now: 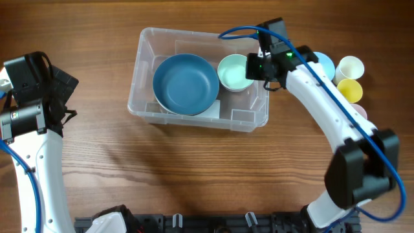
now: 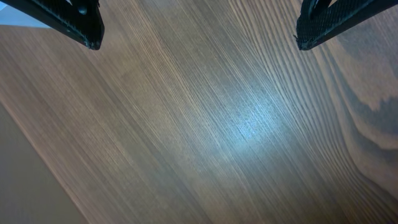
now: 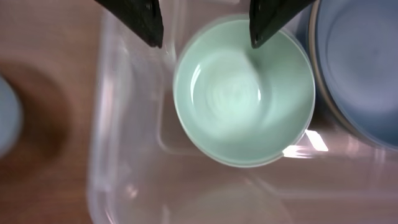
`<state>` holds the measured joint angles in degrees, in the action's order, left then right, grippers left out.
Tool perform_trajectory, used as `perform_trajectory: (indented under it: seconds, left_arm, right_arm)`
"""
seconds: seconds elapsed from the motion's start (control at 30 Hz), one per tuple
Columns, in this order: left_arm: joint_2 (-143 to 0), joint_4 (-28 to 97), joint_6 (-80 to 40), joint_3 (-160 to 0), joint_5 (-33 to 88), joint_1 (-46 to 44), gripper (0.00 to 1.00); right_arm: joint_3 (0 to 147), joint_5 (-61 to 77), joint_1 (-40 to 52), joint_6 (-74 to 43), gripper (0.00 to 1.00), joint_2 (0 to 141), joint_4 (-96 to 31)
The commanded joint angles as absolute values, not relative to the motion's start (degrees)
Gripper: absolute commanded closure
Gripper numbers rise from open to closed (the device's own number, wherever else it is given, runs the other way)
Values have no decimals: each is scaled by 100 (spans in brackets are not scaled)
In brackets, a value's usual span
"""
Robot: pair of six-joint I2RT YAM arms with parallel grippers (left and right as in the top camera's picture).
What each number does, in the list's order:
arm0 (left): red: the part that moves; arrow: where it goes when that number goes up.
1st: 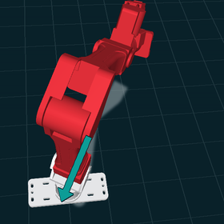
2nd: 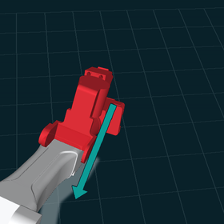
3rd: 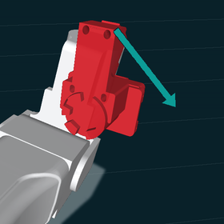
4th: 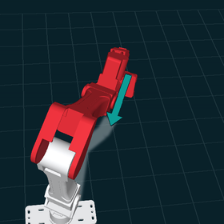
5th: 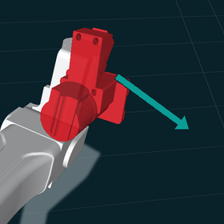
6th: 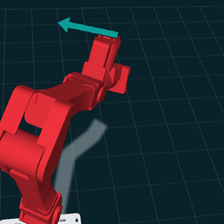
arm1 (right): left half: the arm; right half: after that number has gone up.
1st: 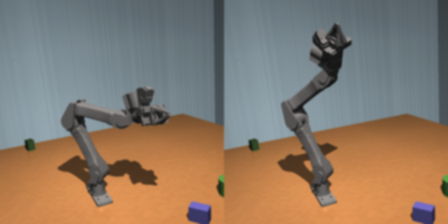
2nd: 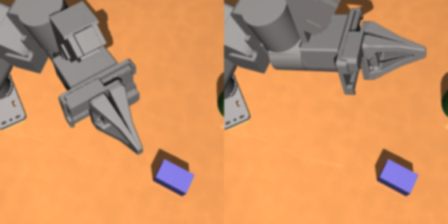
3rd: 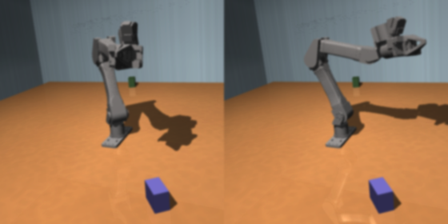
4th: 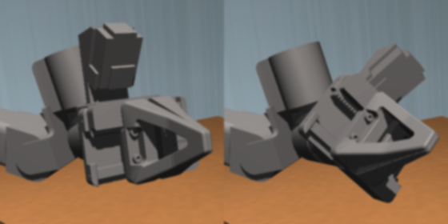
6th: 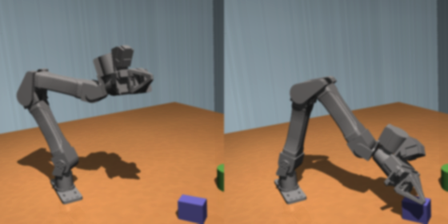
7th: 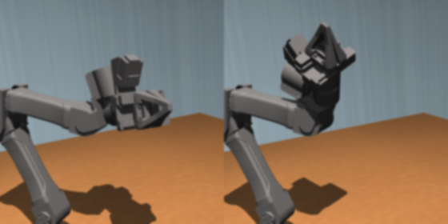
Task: Pack container
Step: 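Lift the green bowl and lower it into the pink bowl, then release the green bowl and grasp the light blue bowl's rim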
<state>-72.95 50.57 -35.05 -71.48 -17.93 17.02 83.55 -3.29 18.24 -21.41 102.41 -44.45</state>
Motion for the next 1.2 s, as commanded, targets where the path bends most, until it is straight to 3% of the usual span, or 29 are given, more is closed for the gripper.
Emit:
perform_trajectory:
  seconds: [0.0,0.1,0.23,0.37,1.17]
  left_arm:
    - [-7286,5046,-3498,-7212,-1782,1739,1]
    - [-7286,5046,-3498,-7214,-1780,1739,0]
    - [-7286,5046,-3498,-7212,-1782,1739,0]
    - [-7286,5046,-3498,-7212,-1782,1739,0]
    - [-7286,5046,-3498,-7214,-1780,1739,0]
  right_arm:
    - [8659,-1487,1494,-2919,55,9371,-5245]
    - [8656,-1247,834,-3212,59,9089,-5771]
    - [8656,49,-150,-2716,60,9026,-5907]
    - [8554,51,-731,-2720,59,9061,-6027]
    - [6204,738,-812,-6171,59,9244,-3520]
